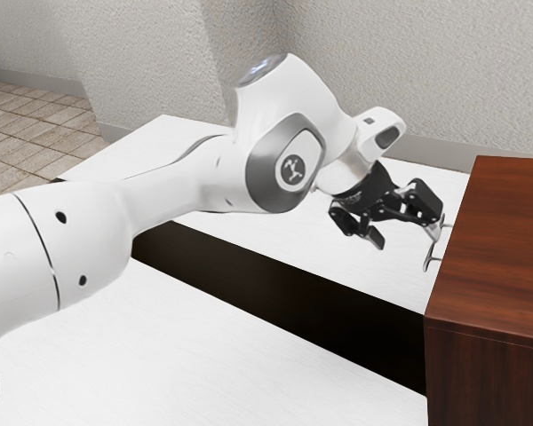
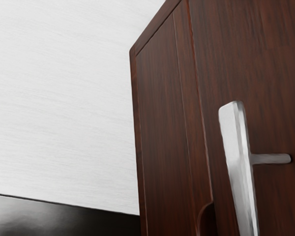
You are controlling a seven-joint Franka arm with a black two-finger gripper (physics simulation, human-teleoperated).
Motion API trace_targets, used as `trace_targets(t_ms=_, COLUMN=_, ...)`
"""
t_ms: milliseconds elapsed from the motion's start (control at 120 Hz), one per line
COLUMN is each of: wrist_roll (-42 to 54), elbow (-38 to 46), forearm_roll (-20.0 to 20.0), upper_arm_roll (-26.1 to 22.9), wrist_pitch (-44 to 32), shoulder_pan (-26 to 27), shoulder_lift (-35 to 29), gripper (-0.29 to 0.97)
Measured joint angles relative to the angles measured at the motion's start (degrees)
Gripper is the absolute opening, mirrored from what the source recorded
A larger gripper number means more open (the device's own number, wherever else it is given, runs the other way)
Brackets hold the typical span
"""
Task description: Pull the drawer handle with one arm to open the drawer
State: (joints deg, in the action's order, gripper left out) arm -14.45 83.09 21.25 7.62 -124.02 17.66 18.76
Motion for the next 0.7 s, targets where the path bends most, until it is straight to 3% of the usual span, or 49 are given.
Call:
trace_targets(t_ms=350, wrist_roll=2.1, elbow=-1.0, forearm_roll=-0.2, upper_arm_roll=-1.5, wrist_pitch=-0.2, shoulder_pan=-0.2, shoulder_lift=1.1, gripper=0.66)
trace_targets(t_ms=533, wrist_roll=2.7, elbow=-0.3, forearm_roll=-0.8, upper_arm_roll=-1.5, wrist_pitch=-0.6, shoulder_pan=-0.2, shoulder_lift=0.7, gripper=0.48)
trace_targets(t_ms=700, wrist_roll=3.4, elbow=-0.3, forearm_roll=-4.0, upper_arm_roll=-1.5, wrist_pitch=-1.1, shoulder_pan=-0.2, shoulder_lift=0.6, gripper=0.41)
